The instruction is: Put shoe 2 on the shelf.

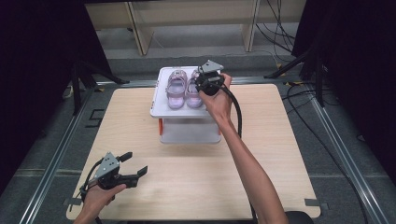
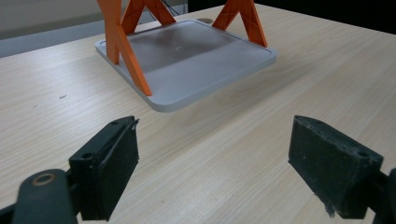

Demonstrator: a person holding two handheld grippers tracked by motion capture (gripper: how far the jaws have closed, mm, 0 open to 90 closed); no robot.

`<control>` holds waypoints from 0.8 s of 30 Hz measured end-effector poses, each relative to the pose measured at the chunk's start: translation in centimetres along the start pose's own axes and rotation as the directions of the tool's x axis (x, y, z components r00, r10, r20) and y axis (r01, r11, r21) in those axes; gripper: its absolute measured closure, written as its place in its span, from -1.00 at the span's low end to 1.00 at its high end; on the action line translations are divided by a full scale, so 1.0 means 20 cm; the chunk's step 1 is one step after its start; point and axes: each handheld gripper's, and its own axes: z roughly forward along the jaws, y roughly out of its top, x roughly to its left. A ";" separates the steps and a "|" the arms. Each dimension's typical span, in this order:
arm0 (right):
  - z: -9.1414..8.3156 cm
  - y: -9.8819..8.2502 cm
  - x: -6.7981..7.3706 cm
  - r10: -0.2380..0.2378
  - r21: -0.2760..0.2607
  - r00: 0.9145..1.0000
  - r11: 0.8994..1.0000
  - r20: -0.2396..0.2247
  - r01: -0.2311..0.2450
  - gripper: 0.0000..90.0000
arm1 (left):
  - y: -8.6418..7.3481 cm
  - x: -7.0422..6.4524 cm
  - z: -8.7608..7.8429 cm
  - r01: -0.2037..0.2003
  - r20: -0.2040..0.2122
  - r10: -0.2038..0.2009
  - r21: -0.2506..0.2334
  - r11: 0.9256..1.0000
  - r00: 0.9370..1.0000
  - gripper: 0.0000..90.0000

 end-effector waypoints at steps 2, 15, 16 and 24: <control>-0.02 -0.01 -0.01 0.000 -0.004 1.000 1.000 -0.005 0.000 0.52 | 0.00 0.00 0.01 -0.003 0.009 0.003 -0.012 1.000 1.000 -0.66; -0.15 -0.02 -0.06 0.013 -0.048 1.000 0.999 -0.027 -0.014 0.37 | -0.01 0.00 0.01 -0.002 0.001 0.002 0.011 1.000 1.000 -0.66; -0.16 -0.02 -0.07 0.015 -0.060 0.999 0.998 -0.038 -0.017 0.36 | -0.01 0.00 0.01 -0.009 0.011 0.010 -0.005 1.000 1.000 -0.66; -0.32 -0.11 -0.08 0.061 -0.090 0.991 0.993 -0.117 -0.071 0.23 | 0.00 0.00 0.02 -0.007 0.007 0.007 -0.002 1.000 1.000 -0.66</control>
